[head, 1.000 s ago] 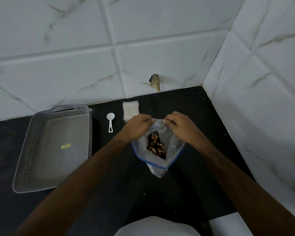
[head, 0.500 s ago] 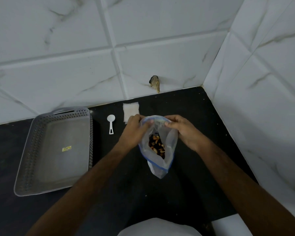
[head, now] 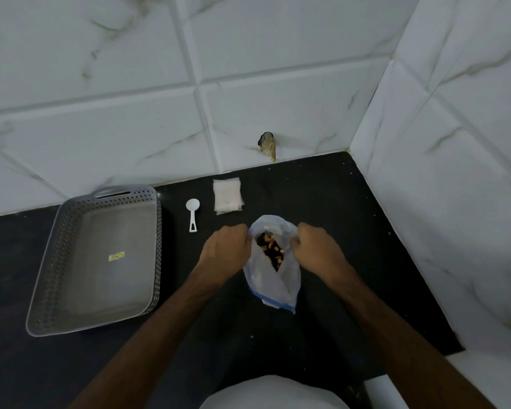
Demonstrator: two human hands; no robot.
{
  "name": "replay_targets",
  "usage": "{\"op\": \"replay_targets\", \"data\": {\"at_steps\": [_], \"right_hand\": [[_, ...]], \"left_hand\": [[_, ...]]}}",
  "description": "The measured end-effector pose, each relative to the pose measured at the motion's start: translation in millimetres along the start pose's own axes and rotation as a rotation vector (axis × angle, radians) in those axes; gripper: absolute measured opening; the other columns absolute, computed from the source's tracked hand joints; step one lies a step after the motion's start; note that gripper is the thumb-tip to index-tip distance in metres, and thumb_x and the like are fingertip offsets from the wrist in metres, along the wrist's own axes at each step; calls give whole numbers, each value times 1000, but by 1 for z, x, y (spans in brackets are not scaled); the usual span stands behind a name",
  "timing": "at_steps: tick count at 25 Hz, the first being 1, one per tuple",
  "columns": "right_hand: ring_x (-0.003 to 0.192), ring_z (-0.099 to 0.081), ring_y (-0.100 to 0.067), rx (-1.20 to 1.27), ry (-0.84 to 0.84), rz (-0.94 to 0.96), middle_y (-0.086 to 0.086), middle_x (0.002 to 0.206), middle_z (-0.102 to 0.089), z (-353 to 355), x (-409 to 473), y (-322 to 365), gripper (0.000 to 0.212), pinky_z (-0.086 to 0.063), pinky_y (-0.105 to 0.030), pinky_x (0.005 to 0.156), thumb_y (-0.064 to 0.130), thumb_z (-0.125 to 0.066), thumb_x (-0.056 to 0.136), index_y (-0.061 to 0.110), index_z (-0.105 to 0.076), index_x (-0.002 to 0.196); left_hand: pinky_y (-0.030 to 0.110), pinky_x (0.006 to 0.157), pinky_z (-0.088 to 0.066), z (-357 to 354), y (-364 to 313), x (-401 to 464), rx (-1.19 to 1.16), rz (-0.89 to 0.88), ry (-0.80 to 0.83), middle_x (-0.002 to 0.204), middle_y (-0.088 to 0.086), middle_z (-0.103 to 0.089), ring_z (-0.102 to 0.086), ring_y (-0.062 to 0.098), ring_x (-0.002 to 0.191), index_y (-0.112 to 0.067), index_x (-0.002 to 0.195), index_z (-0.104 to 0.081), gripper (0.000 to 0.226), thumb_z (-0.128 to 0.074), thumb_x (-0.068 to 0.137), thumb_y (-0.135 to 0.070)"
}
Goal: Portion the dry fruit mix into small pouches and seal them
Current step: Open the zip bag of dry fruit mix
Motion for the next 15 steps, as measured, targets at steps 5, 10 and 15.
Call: {"op": "replay_targets", "data": {"at_steps": [5, 10, 15], "right_hand": [[91, -69, -16, 633, 115, -45, -5, 107, -66, -9, -4, -21, 16, -56, -27, 64, 23, -49, 105, 16, -63, 109], [101, -69, -27, 1040, 127, -168, -15, 112, -70, -23, -3, -32, 21, -58, -37, 75, 17, -51, 105, 10, -70, 109], [93, -68, -24, 1334, 124, -263, -14, 103, -71, -32, -2, -24, 18, -57, -42, 86, 14, -52, 104, 9, -69, 104]], "left_hand": [[37, 62, -63, -16, 24, -9, -870, 152, 56, 110, 12, -68, -74, 25, 86, -13, 114, -61, 19, -43, 107, -18], [44, 77, -62, -37, 12, -12, -1533, 344, 190, 117, 16, -68, -70, 27, 102, -8, 118, -63, 23, -43, 107, -10], [40, 73, -63, -31, 1, -15, -1671, 382, 100, 112, 15, -67, -68, 25, 96, -7, 117, -63, 25, -39, 108, -10]]}}
Point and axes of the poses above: each hand's wrist, its own x-axis towards the middle knuckle, its own z-axis out of the back of the hand, y = z × x, the point moved 8 cm from there along x, towards the middle knuckle
